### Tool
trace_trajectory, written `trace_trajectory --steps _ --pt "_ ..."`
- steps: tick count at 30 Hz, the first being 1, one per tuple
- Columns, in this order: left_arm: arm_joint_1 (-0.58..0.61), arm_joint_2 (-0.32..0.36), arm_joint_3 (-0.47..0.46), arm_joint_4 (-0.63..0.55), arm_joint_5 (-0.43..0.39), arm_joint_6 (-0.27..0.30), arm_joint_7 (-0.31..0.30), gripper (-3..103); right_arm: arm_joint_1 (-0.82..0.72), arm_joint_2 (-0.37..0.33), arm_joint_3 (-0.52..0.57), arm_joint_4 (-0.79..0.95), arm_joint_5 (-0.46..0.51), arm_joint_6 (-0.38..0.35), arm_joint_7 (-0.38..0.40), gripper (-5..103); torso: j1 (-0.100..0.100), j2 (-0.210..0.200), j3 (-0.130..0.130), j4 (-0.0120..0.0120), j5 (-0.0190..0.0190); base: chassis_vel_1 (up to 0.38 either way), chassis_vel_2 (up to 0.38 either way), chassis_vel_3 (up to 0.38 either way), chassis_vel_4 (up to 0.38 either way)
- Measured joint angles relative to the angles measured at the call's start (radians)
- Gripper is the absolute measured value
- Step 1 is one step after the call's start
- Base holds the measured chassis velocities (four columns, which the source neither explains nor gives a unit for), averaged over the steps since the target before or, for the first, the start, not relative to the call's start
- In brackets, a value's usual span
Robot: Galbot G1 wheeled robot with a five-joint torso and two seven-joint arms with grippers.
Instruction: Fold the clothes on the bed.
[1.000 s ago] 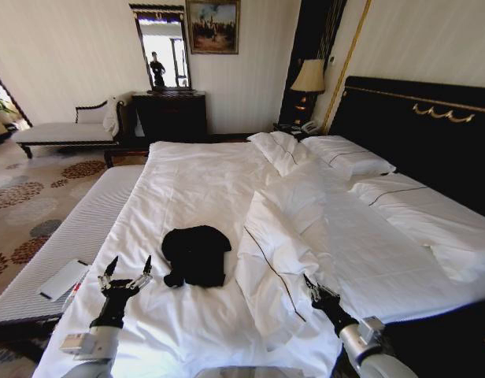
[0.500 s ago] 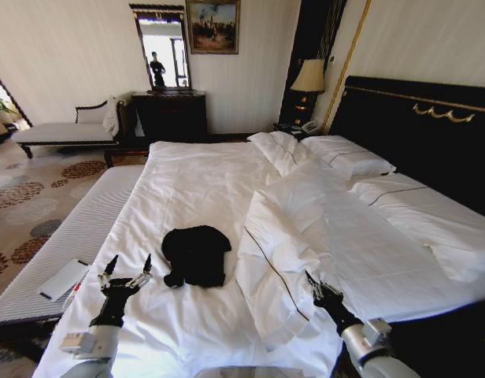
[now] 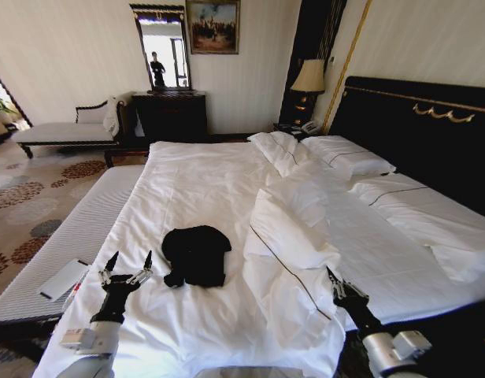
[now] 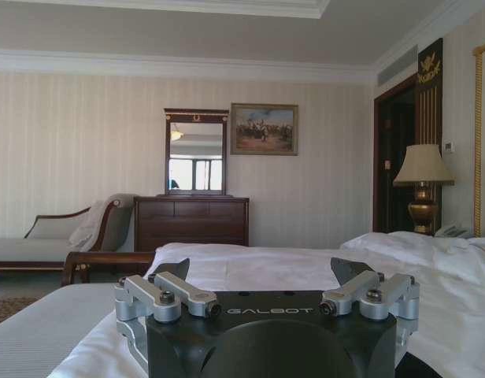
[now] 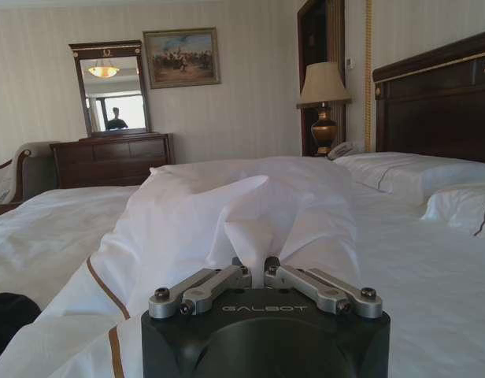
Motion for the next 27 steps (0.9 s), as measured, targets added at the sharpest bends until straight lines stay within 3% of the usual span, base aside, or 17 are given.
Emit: trace_trajectory --steps 17,27 --pt "-0.015 -0.011 -0.001 0.001 -0.003 0.011 -0.006 100 0.031 0.069 0.334 -0.113 0.169 0.038 0.037 2 0.0 0.0 0.0 0.0002 0.0001 0.0 0.0 0.0 0.0" --pt "-0.036 -0.003 0.008 0.011 -0.001 0.017 -0.011 100 0.065 0.076 0.451 -0.283 0.196 0.063 0.055 2 0.0 0.0 0.0 -0.0001 0.0001 0.0 0.0 0.0 0.0"
